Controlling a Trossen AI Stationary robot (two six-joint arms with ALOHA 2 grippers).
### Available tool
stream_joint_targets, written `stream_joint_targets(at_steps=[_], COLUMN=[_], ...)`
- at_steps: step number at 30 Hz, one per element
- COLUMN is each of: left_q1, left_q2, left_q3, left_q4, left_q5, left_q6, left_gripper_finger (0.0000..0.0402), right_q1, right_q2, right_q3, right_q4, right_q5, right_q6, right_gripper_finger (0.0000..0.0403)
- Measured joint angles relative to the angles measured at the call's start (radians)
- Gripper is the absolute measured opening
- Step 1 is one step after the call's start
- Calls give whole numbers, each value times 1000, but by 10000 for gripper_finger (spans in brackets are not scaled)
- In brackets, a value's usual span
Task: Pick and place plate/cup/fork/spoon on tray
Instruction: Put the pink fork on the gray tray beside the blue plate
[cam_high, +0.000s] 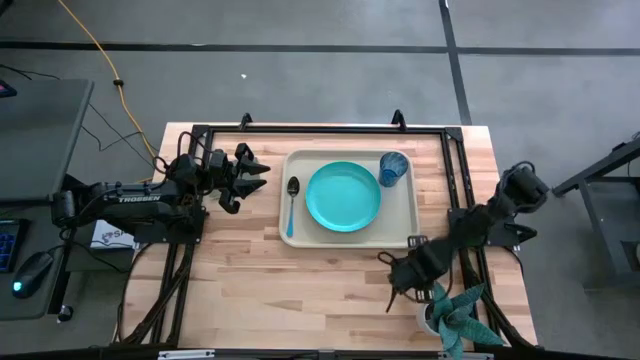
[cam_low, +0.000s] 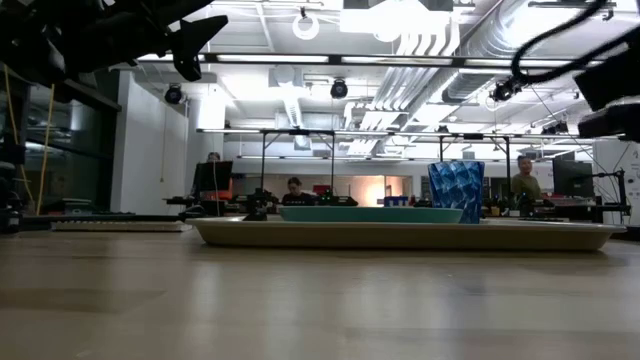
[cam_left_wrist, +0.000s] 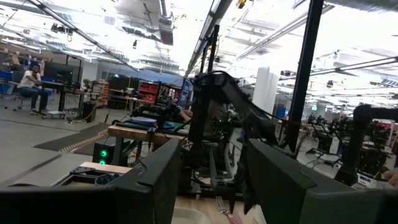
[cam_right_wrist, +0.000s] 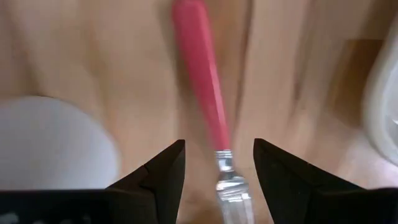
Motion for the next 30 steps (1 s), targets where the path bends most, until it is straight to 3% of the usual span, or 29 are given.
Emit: stream_joint_targets(at_steps=[7,17,22,26,30], left_q1=[0,0,0,0,0], left_q2=[0,0,0,0,0], left_q3=[0,1,1,1,1], left_q4=[-1,0,0,0,0], left_q5=[0,-1,-2,-3,-6], left_q6=[0,1,1,0,-5], left_gripper_finger=[168,168,168,168,168], right_q1=[59,77,77,78,77], right_q2=[80,77,76,76,76], right_q3=[-19,-102,-113,-113,-113], right_q4=[-21,40,50,59,63], right_q5=[32,14,58,84,106], right_q6=[-24,60,60,39,50], right_gripper_finger=[181,181,179,150,84])
